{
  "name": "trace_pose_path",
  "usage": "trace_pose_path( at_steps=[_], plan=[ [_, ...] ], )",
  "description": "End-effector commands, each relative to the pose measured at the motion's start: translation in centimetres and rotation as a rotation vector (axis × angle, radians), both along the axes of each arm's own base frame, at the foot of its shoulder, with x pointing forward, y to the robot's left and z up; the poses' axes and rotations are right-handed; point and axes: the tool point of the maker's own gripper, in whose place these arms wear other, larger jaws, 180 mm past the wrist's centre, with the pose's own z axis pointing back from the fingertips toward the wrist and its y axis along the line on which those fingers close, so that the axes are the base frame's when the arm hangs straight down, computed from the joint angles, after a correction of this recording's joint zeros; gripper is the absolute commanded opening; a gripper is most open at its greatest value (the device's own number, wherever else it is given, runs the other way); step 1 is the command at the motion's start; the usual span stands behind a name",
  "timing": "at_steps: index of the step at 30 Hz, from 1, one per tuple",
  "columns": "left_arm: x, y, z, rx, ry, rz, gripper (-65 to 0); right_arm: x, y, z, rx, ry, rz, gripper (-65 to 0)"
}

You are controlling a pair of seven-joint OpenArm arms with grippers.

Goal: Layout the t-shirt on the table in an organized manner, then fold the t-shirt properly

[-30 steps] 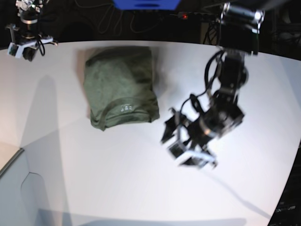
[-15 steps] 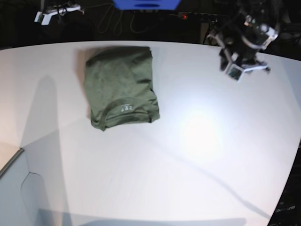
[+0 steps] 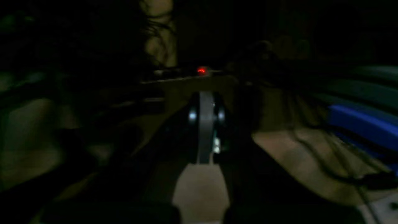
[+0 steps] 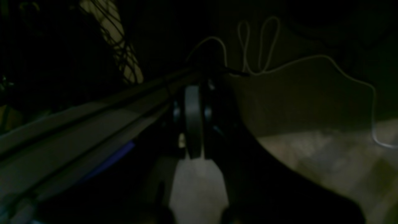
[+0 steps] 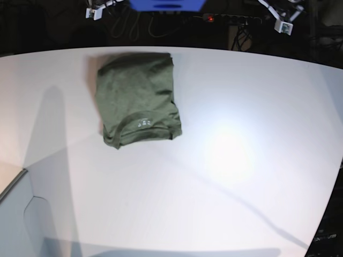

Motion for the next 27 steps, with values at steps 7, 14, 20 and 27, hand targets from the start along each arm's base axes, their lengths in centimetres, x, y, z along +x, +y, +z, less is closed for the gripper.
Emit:
trace_pose_path(
  at_steps=[7,14,20,27],
  plan=[
    [-1.4,0.1,-6.8,-0.151,0.059,0.198,-65.0,-0.8,0.9,-2.2,-0.003,-0.011,-0.026,-65.0],
    [-2.2,1.6,-11.5,-0.042,0.121,0.390,-65.0,-1.2,-1.6,-3.2,-0.205,-0.007,0.087,-65.0],
    [-1.6,-1.8,-12.8,0.048,0.143,0.176,-65.0,-1.2,-3.9,-3.1,-0.435,0.004,0.385,-65.0],
    [-1.9,-2.4,-13.6,0.116,0.253,0.130,-65.0,-2.2,-5.3,-3.4,-0.525,0.094,0.440,-65.0]
  ],
)
